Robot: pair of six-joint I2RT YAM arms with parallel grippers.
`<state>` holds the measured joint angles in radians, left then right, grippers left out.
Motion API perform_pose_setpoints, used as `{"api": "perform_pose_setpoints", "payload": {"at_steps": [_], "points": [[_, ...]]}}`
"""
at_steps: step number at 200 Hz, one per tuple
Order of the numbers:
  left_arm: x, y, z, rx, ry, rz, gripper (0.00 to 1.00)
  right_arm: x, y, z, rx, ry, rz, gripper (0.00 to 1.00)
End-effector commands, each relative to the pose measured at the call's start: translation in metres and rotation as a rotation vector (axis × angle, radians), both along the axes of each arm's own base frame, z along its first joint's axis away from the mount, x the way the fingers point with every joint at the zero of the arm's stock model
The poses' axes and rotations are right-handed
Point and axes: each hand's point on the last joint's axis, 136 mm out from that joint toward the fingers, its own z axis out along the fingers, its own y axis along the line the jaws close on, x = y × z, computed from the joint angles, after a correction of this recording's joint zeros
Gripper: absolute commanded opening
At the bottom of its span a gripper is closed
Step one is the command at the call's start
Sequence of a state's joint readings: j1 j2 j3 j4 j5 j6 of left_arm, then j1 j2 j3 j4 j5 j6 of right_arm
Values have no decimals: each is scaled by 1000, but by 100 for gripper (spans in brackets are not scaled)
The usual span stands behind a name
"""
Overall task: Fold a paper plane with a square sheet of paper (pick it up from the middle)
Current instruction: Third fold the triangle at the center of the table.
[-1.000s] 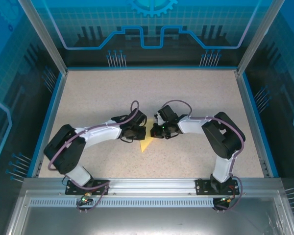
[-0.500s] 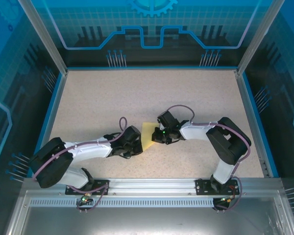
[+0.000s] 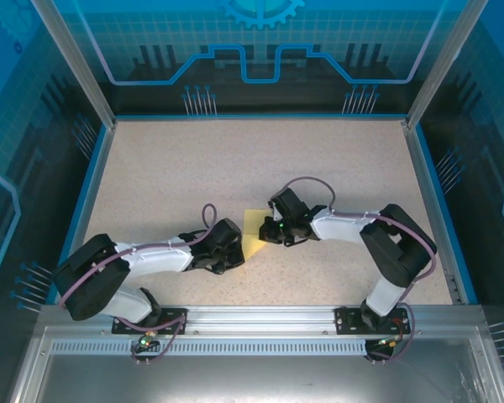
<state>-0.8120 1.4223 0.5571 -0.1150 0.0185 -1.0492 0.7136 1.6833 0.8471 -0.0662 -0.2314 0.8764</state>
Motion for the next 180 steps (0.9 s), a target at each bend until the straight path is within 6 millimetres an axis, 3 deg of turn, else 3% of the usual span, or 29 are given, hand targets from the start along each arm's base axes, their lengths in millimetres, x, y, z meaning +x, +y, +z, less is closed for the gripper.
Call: {"api": "perform_pose_setpoints", "payload": {"at_steps": [1, 60, 105, 146, 180], "points": [[-12, 18, -14, 94, 51, 17, 0, -14, 19, 16, 62, -51, 107, 0], [-13, 20, -13, 114, 54, 10, 0, -43, 53, -5, 102, 31, 236, 0], [-8, 15, -5, 96, 31, -3, 0, -48, 41, -29, 50, 95, 210, 0], [8, -18, 20, -75, -61, -43, 2, -49, 40, -28, 79, 105, 202, 0], [7, -18, 10, -81, -58, -37, 0, -50, 41, -32, 84, 121, 197, 0]]}}
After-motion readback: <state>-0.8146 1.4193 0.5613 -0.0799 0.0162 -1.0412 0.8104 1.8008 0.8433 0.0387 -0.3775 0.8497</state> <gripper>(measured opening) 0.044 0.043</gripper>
